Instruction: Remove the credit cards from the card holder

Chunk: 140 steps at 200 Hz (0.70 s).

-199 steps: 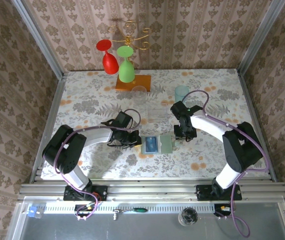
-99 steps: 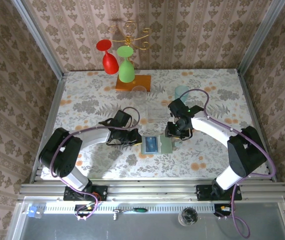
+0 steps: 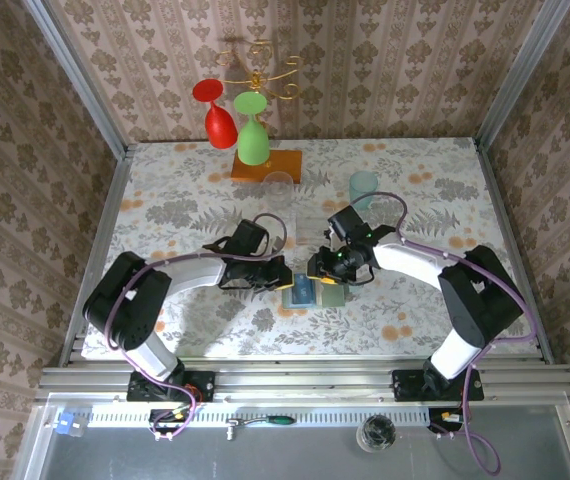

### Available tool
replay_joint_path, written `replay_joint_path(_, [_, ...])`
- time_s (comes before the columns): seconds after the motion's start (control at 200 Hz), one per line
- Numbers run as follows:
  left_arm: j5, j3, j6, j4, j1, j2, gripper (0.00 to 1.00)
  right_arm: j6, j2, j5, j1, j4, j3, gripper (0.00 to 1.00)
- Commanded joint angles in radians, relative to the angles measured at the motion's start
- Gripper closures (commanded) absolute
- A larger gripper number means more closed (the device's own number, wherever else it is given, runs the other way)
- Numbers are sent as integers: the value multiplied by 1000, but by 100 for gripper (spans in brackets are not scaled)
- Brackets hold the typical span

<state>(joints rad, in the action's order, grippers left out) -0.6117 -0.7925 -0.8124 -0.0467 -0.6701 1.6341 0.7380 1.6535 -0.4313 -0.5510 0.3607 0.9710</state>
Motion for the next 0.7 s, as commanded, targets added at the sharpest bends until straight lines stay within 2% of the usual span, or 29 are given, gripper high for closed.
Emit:
replay_joint_path(0.0, [-56,-1,-18,41,-14,33,100,11,24,-36,-6,-43,-10,61])
replay_joint_path(0.11, [-39,-12,8,-20,-17,51,100,10,46,-47,-6,-55,-8,61])
replay_joint_path(0.145, [15,-19,25,-59,-17,51,100,10,50,-49,-6,-58,-9,61])
replay_joint_path(0.25, [48,-24,52,-119,-16,48,100,11,60,-58,-6,-75,-15,62])
replay_joint_path(0.695, [63,19,18,-74,-16,55,100,7,90,-96,-17,-107,-26,66])
